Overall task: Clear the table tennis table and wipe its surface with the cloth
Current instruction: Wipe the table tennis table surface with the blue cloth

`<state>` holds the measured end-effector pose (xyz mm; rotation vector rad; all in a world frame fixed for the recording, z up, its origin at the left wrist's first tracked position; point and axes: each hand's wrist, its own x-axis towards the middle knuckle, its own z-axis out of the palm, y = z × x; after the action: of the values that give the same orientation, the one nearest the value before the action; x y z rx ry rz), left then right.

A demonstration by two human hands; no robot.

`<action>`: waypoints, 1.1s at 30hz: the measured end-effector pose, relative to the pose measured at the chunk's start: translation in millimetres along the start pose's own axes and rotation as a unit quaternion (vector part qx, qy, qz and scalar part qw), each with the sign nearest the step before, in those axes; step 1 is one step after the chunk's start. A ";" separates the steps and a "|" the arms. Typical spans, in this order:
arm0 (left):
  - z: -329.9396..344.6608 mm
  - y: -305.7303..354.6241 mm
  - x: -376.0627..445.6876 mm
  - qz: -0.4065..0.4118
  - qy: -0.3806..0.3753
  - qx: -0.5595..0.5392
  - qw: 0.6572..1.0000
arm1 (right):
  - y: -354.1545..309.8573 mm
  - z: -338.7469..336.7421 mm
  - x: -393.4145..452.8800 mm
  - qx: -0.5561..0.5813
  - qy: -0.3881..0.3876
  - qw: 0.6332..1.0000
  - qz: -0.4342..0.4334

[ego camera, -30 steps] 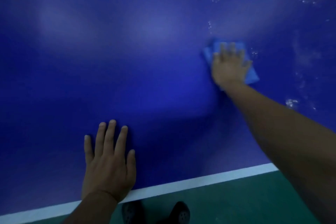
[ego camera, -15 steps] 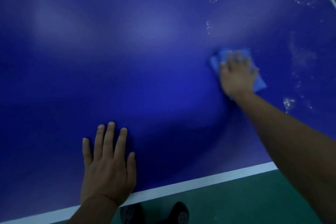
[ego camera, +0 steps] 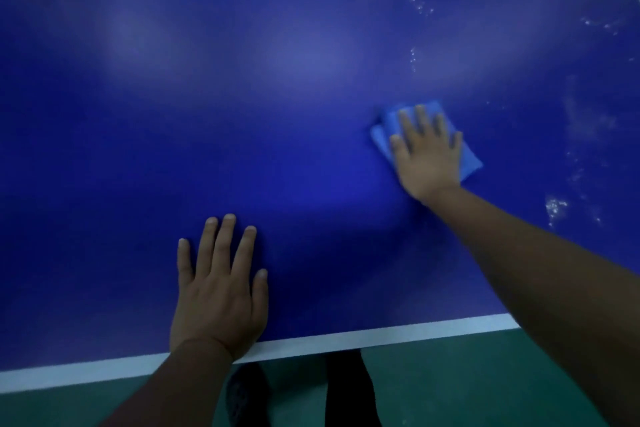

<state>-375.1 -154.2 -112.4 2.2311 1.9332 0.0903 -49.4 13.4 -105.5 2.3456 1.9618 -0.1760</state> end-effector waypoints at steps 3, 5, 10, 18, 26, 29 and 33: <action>-1.1 1.6 -0.9 -0.015 -0.010 0.007 1.000 | 12.6 -8.3 22.9 0.055 -0.010 0.987 0.149; -3.2 6.9 1.6 -0.027 -0.005 0.002 1.000 | -7.3 -8.7 27.7 0.062 -0.002 0.987 0.146; -20.8 30.7 60.1 -0.091 0.081 -0.066 0.990 | -68.0 5.3 16.9 0.013 0.035 0.982 -0.188; -26.1 38.1 229.5 -0.148 0.116 -0.068 0.980 | 13.3 -15.5 191.7 -0.039 0.035 0.981 -0.186; -22.5 40.6 308.2 -0.184 0.103 -0.076 0.974 | 9.8 -15.1 196.7 0.045 0.098 0.994 -0.034; -19.0 39.5 313.1 -0.182 0.067 -0.072 0.978 | -7.6 -4.1 168.5 0.015 0.058 0.952 -0.299; -21.4 39.9 316.2 -0.196 0.049 -0.078 0.976 | 50.2 -22.0 243.0 -0.019 0.079 0.991 -0.111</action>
<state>-292.8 154.4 -108.4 1.7426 2.2909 0.2877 43.2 244.4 -118.0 2.1744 2.2761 0.0358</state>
